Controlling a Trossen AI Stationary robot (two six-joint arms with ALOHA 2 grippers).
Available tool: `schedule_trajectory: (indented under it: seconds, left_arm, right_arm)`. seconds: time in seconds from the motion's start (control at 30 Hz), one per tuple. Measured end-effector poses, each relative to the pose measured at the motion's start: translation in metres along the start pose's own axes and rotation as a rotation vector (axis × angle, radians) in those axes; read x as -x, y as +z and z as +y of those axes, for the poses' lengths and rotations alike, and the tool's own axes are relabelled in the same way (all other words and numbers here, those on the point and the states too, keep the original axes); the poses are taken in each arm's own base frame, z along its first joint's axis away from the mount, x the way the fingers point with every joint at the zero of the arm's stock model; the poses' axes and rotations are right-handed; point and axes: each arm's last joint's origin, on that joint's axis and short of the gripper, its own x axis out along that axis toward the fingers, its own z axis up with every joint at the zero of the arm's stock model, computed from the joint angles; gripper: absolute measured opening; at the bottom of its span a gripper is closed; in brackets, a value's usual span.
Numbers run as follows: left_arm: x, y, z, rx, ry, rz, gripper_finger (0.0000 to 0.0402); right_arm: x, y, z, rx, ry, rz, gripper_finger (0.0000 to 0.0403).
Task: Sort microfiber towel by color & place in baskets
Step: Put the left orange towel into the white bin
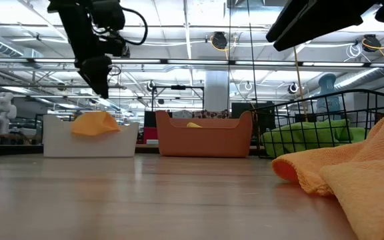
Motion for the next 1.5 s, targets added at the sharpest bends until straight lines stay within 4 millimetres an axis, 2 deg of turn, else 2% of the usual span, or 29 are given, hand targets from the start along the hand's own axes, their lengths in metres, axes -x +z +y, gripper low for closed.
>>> schedule_trajectory:
  seconds: [0.07, 0.17, 0.3, 0.43, 0.53, 0.63, 0.77, 1.0, 1.3, 1.4, 1.5]
  left_arm:
    - [0.003, 0.000, -0.003, -0.006, -0.053, -0.006, 0.0383]
    - [0.008, -0.002, -0.015, -0.031, -0.247, -0.005, 0.0379]
    - [0.013, -0.003, -0.039, -0.083, -0.345, 0.000, 0.0339]
    - [0.008, -0.007, -0.056, -0.146, -0.287, 0.074, 0.0266]
    - [-0.006, -0.009, -0.061, -0.155, -0.177, 0.117, 0.0204]
    - [-0.023, -0.012, -0.060, -0.168, -0.076, 0.178, 0.0156]
    - [-0.044, -0.014, -0.053, -0.152, -0.014, 0.214, 0.0118]
    - [-0.052, -0.009, -0.033, -0.083, 0.111, 0.194, 0.0096]
    - [-0.067, -0.021, -0.035, -0.069, -0.142, 0.263, 0.0095]
    - [-0.066, -0.023, -0.037, -0.082, -0.143, 0.271, 0.0095]
    - [-0.056, -0.023, -0.036, -0.097, -0.137, 0.284, 0.0095]
  right_arm:
    - [0.000, 0.000, 0.000, 0.000, 0.000, 0.000, 0.0183]
    - [0.000, 0.000, 0.000, -0.001, 0.000, 0.000, 0.0183]
    - [0.000, 0.000, 0.000, -0.002, 0.000, 0.001, 0.0183]
    - [0.000, 0.000, 0.000, 0.001, 0.000, 0.000, 0.0183]
    - [0.000, 0.000, 0.000, 0.003, 0.000, 0.000, 0.0183]
    - [0.000, 0.000, 0.000, 0.004, 0.000, 0.001, 0.0183]
    - [0.000, -0.001, 0.000, 0.011, -0.003, 0.009, 0.0183]
    - [0.000, -0.002, -0.001, 0.019, -0.006, 0.016, 0.0183]
    - [-0.003, -0.002, -0.003, 0.008, -0.011, 0.021, 0.0183]
    - [-0.002, -0.002, -0.002, 0.008, -0.010, 0.021, 0.0183]
    - [-0.002, -0.002, -0.002, 0.009, -0.010, 0.021, 0.0183]
